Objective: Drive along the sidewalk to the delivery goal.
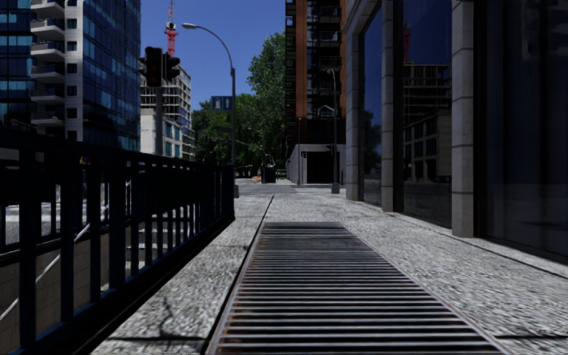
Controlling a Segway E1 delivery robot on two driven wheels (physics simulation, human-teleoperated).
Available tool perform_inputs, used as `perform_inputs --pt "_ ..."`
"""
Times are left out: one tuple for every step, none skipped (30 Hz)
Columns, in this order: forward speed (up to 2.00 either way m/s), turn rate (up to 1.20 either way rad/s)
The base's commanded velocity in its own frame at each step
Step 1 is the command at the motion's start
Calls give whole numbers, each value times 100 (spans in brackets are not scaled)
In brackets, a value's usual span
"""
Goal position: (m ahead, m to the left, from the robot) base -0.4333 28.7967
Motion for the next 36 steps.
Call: perform_inputs --pt "154 0" --pt "154 0" --pt "154 0" --pt "154 0" --pt "154 0" --pt "154 0" --pt "154 0" --pt "154 0" --pt "154 0" --pt "154 0" --pt "154 0" --pt "154 0" --pt "154 0" --pt "154 0" --pt "154 0" --pt "154 0" --pt "154 0" --pt "154 0" --pt "154 0" --pt "154 0" --pt "154 0" --pt "154 0" --pt "154 0" --pt "154 0" --pt "154 0" --pt "154 0" --pt "154 0" --pt "154 0" --pt "154 0" --pt "154 0" --pt "154 0" --pt "154 0" --pt "154 0" --pt "154 0" --pt "154 0" --pt "154 0"
